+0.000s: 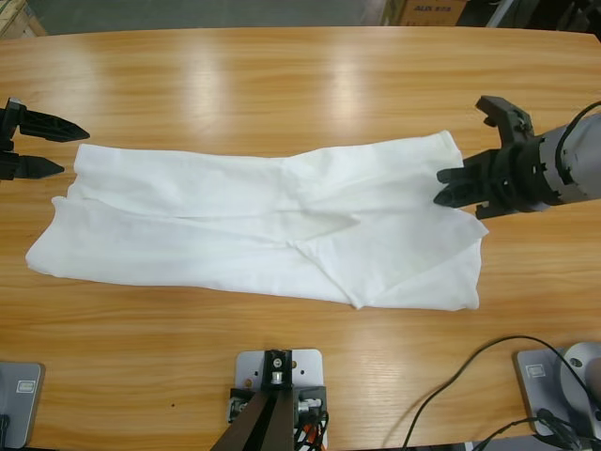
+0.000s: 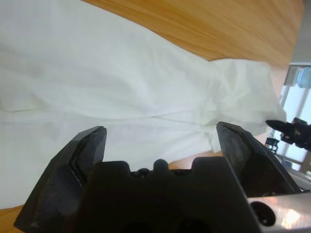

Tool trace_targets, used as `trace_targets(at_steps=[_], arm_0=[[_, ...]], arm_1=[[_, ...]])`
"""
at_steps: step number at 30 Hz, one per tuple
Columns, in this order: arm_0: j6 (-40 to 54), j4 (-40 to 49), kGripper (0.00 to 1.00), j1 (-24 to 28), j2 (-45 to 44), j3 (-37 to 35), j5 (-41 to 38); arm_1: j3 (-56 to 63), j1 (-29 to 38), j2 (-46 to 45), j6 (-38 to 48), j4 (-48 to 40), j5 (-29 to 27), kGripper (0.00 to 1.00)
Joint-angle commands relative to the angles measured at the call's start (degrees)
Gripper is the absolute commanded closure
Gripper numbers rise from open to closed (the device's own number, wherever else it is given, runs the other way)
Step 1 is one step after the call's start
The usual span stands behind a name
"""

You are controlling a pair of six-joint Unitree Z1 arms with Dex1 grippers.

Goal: Fold clothes

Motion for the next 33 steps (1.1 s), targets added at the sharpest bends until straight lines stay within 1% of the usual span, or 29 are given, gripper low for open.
trace_targets(at_steps=[1, 4, 9, 13, 18, 27, 29, 31, 32, 33], arm_0=[[0.6, 1.0, 0.128, 0.2, 2.0, 1.3, 0.5], [0.6, 1.0, 0.127, 0.2, 1.9, 1.3, 0.5], [0.8, 1.0, 0.128, 0.4, 2.1, 1.3, 0.5], [0.9, 0.9, 0.125, 0.4, 2.5, 1.2, 0.6], [1.0, 1.0, 0.127, 0.4, 2.7, 1.3, 0.6], [1.1, 0.9, 0.125, 0.3, 2.9, 1.6, 0.5], [1.1, 0.9, 0.125, 0.3, 2.9, 1.8, 0.5], [1.1, 0.9, 0.127, 0.3, 2.9, 1.9, 0.5], [1.1, 0.9, 0.126, 0.3, 2.9, 1.9, 0.5], [1.2, 0.9, 0.125, 0.3, 2.9, 1.9, 0.5]], arm_1=[[-1.0, 0.6, 5.2, -1.7, 1.7, 0.4, 1.000], [-1.7, 0.6, 6.9, -2.3, 2.4, 0.4, 1.000], [-2.5, 0.5, 6.8, -3.4, 3.2, 0.3, 1.000], [-6.3, 0.6, 7.0, -4.9, 6.3, -1.5, 1.000], [-6.9, 0.6, 5.4, -6.2, 6.3, -4.1, 1.000], [-6.6, 0.6, 6.8, -6.5, 7.5, -4.7, 1.000], [-7.0, 0.6, 6.9, -6.9, 7.4, -4.4, 1.000], [-7.6, 0.6, 7.4, -8.0, 6.8, -1.8, 1.000], [-7.6, 0.7, 7.9, -8.5, 6.7, -0.4, 0.991], [-7.7, 0.8, 8.2, -8.6, 6.7, 0.7, 0.949]])
